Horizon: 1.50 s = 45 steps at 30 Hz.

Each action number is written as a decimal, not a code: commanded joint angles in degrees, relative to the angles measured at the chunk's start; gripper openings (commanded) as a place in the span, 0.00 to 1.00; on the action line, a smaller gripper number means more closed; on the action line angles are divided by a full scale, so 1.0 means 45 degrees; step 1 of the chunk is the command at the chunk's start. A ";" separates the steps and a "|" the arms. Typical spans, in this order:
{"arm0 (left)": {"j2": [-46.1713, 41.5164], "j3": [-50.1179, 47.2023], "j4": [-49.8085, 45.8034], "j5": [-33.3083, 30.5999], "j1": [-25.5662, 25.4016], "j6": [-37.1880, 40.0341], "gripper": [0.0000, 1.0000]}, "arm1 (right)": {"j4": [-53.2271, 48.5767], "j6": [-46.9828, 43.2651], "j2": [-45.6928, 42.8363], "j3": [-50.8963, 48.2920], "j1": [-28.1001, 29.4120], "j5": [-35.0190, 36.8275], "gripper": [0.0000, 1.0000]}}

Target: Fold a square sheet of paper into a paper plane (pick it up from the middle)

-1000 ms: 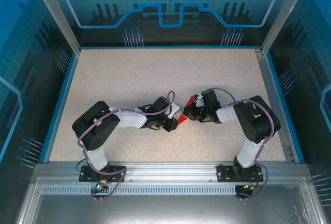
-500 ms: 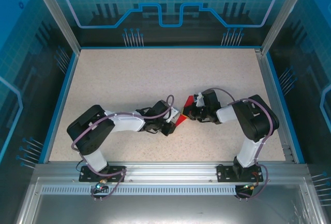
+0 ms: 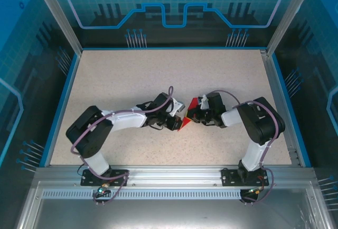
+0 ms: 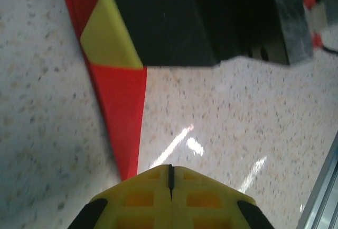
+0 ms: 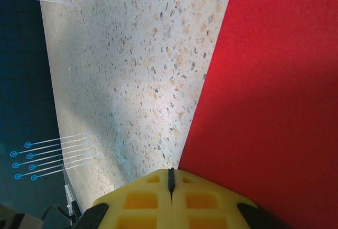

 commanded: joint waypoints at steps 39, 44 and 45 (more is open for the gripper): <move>-0.0486 0.0484 -0.0835 0.0663 0.0174 -0.0505 0.10 | -0.3775 -0.1709 -0.1105 0.0326 -0.0661 0.0490 0.11; 0.0325 0.1807 -0.1518 -0.0096 0.0174 -0.0287 0.23 | -0.5158 -0.2014 -0.2941 0.0444 -0.0995 0.0574 0.22; 0.0451 0.1985 -0.1584 -0.0106 0.0183 -0.0277 0.26 | -0.5519 -0.2110 -0.3323 0.0417 -0.1109 0.0681 0.24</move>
